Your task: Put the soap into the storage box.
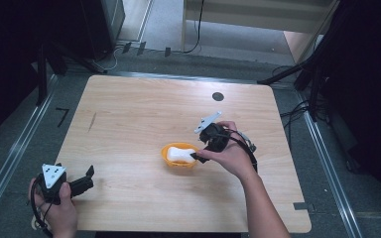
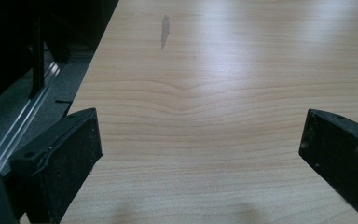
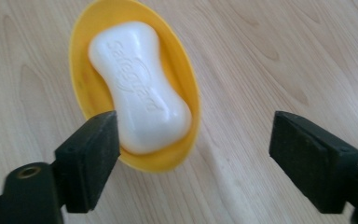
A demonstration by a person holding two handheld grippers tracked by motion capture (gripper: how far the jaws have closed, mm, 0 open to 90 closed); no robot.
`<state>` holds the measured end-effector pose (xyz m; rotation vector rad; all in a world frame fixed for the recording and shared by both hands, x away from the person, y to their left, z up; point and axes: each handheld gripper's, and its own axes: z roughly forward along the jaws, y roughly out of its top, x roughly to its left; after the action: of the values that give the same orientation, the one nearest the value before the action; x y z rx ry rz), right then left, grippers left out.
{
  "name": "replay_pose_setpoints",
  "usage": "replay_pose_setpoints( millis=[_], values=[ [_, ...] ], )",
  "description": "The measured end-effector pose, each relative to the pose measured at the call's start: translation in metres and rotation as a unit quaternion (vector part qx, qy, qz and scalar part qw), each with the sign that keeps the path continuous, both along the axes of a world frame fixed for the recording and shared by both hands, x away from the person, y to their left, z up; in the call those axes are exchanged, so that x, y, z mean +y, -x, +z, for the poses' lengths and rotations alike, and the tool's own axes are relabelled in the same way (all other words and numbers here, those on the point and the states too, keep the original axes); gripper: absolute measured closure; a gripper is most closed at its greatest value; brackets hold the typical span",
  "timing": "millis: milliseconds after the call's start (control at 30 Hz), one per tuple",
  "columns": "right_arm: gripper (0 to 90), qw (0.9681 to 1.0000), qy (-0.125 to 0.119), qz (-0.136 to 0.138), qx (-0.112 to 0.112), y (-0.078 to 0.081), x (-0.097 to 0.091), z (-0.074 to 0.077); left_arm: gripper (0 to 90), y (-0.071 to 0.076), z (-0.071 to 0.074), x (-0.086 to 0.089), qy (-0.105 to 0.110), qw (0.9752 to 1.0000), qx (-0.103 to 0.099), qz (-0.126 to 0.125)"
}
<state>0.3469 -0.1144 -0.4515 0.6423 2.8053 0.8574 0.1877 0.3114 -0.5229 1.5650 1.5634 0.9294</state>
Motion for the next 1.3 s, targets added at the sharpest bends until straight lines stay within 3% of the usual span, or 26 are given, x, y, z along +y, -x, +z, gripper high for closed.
replay_pose_setpoints(
  millis=[200,400,467,633,800,900,1300],
  values=[
    [7.0,0.9985,-0.028,-0.047,0.001,0.003,-0.02,-0.007,0.0,0.0,0.0,0.001,0.002,1.0,0.0,0.001],
    [0.0,0.9961,-0.044,-0.076,0.001,0.009,-0.036,-0.013,0.0,0.0,0.0,0.0,0.001,1.0,-0.001,0.0],
    [0.0,0.9936,-0.054,-0.098,-0.014,0.013,-0.047,-0.017,0.0,0.0,0.0,0.0,0.0,1.0,-0.001,0.0],
    [0.0,0.988,-0.077,-0.132,-0.019,0.019,-0.066,-0.023,0.0,0.0,0.0,0.0,0.0,1.0,-0.002,0.0],
    [0.0,0.9834,-0.102,-0.149,-0.02,0.025,-0.08,-0.03,0.0,0.0,0.0,0.0,-0.001,1.0,-0.002,0.001],
    [0.0,0.9818,-0.104,-0.157,-0.02,0.03,-0.087,-0.035,0.0,0.0,0.0,0.0,-0.001,1.0,-0.002,0.001],
    [0.0,0.9702,-0.127,-0.203,-0.034,0.05,-0.117,-0.057,0.0,0.0,0.0,0.0,0.0,1.0,-0.001,0.0]
  ],
)
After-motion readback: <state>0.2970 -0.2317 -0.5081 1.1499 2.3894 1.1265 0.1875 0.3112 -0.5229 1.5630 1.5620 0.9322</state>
